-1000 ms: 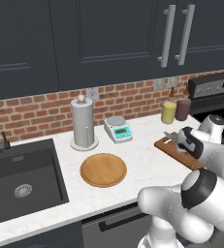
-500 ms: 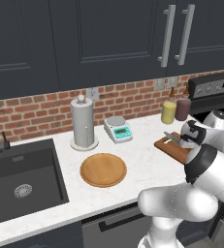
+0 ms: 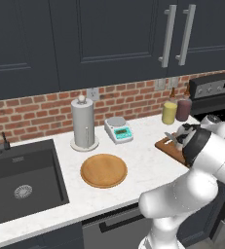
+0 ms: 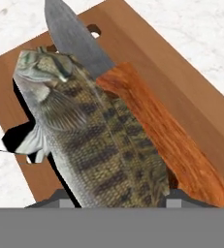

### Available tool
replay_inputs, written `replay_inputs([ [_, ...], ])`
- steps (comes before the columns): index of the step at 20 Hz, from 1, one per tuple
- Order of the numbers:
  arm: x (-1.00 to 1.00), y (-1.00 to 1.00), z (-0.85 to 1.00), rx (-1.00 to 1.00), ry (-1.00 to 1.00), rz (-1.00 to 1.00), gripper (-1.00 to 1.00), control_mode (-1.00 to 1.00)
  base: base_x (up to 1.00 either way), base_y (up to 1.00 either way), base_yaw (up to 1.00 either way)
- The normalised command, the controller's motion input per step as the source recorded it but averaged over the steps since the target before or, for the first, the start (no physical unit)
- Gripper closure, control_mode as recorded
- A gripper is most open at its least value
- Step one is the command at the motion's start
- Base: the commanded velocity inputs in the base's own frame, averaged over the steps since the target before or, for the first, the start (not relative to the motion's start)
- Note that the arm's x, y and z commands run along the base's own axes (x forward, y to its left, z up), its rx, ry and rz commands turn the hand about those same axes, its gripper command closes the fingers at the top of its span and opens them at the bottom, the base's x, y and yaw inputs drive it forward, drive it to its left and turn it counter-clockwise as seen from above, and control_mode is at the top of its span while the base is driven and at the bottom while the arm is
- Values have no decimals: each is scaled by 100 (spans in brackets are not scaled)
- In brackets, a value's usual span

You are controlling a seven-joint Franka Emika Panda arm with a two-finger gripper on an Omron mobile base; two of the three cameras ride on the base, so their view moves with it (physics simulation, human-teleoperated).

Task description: Pick up the knife from the drawer and place it on the cutting board. Then place the meat from the plate to the cutting board.

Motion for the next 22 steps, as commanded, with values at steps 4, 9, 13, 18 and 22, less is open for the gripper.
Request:
replay_inputs([
  [4,33,0,-26,0,0,0,100,-100,0,0,0],
  [9,31,0,-19,0,0,0,-100,-100,0,0,0],
  [13,5,-5,-3,0,0,0,-100,-100,0,0,0],
  [18,-20,-21,30,1,0,0,-100,-100,0,0,0],
  [22,-30,-13,45,1,0,0,-100,-100,0,0,0],
])
